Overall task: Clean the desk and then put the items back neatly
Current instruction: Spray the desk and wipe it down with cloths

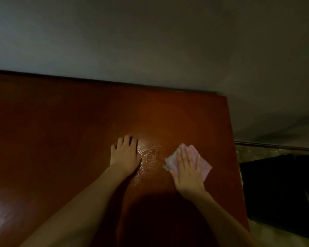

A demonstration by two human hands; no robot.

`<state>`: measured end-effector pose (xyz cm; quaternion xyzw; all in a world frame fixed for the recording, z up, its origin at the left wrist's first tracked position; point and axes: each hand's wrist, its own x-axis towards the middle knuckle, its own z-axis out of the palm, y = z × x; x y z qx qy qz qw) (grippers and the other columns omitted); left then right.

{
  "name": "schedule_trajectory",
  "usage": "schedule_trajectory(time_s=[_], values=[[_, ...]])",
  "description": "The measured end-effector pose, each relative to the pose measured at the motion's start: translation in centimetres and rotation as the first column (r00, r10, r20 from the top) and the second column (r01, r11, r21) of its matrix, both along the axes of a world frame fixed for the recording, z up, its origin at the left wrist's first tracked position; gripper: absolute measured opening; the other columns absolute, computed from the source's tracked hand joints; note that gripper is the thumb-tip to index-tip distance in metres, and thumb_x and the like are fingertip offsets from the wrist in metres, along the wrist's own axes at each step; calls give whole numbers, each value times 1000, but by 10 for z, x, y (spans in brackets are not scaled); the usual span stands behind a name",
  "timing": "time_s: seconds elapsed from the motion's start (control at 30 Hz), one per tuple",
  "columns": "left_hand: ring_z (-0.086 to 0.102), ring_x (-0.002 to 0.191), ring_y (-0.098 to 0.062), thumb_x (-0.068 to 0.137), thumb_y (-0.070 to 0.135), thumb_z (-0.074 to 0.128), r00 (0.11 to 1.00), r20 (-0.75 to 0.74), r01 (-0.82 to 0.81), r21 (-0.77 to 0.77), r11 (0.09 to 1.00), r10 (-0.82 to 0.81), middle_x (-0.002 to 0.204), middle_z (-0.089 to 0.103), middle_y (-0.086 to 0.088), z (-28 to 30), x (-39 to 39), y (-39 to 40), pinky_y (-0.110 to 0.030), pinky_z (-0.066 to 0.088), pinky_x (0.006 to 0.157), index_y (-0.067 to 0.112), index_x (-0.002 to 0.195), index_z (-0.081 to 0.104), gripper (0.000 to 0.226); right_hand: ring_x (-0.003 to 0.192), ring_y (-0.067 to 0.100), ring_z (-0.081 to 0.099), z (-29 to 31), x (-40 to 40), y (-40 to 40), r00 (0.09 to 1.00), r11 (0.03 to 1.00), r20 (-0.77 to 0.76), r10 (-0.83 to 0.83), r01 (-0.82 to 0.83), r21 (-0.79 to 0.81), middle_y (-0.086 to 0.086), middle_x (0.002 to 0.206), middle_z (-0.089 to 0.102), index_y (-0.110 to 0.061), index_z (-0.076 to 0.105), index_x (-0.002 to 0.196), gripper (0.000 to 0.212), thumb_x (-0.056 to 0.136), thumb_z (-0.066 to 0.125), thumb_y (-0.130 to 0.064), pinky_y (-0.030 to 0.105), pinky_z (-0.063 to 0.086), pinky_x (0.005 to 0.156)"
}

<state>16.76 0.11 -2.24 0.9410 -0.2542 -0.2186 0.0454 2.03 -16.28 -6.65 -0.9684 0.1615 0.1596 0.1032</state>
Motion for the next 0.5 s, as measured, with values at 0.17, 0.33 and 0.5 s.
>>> schedule_trajectory(time_s=[0.17,0.33,0.5], values=[[20,137,-23,95,33,41,1000,10,-10,-29,1000,10,151,22,-3,-6,12,-19,-46,25,108,20,146,24,56,145,26,-16,-6,89,-20,978,980,108,-179,187,-62,14,158,-10,-4,-5,150,77,90,1,-53,47,-17,112],[20,137,-21,95,33,40,999,24,-32,-20,999,32,150,21,-1,-8,31,-24,-43,25,107,21,147,22,57,145,27,-12,-9,126,-6,984,996,169,-65,73,-42,14,158,-3,-4,6,151,77,91,2,-53,47,-17,111],[18,139,-22,95,34,41,999,9,-51,-8,999,51,152,19,-2,-4,44,-30,-45,24,109,21,148,21,58,144,24,-10,-8,102,-29,983,993,145,115,-115,-9,6,158,2,-11,13,150,72,92,11,-53,54,-8,115]])
